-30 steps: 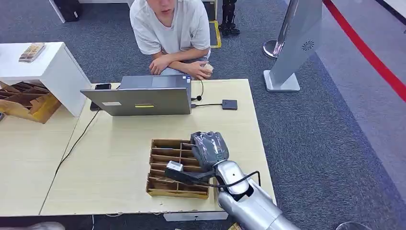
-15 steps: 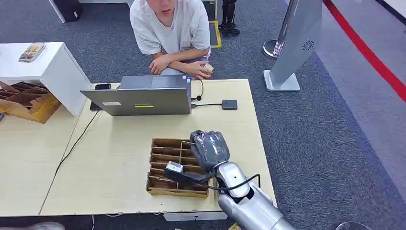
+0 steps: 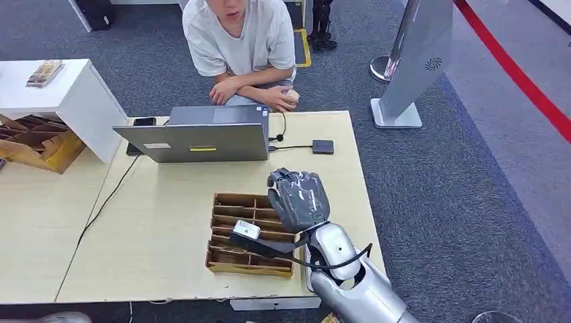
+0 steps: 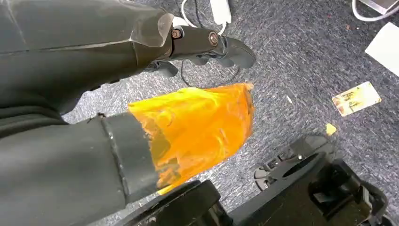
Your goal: Pass the card to the sensor for recognition and then transmit it.
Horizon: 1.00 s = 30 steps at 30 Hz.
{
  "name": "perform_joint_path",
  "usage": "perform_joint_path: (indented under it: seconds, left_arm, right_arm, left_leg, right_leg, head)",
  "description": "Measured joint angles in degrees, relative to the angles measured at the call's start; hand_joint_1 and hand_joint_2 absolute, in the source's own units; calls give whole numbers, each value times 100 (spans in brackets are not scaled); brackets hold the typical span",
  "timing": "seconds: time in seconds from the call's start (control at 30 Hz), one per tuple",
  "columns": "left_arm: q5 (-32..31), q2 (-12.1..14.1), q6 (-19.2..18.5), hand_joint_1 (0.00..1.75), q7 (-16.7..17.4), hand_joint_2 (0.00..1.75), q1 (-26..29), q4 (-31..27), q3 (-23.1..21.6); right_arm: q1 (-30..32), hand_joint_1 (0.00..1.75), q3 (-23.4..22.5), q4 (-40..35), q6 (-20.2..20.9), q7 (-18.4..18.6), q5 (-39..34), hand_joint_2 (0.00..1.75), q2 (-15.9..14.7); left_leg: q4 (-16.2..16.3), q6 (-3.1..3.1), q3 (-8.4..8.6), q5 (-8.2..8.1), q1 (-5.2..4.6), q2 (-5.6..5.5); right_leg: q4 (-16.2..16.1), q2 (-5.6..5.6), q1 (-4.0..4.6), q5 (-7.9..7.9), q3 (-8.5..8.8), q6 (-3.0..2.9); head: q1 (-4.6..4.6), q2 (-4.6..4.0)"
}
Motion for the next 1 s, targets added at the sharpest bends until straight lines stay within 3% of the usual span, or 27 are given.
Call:
perform_joint_path:
  seconds: [0.33,1.0]
  left_arm:
    - [61,17,66,0,-53,0,7,0,2]
    - [15,24,55,0,-53,0,4,0,-7]
  right_arm:
    - [90,175,-39,-678,-92,-24,77,175,-89]
    - [-5,175,-39,-877,-232,-197,46,175,-140]
  left_leg:
    - [0,0,0,0,0,0]
    - [0,0,-2,0,0,-1]
  right_leg:
    - [0,0,0,0,0,0]
    - [0,-1,0,0,1,0]
  head:
    - [0,0]
    - [0,0]
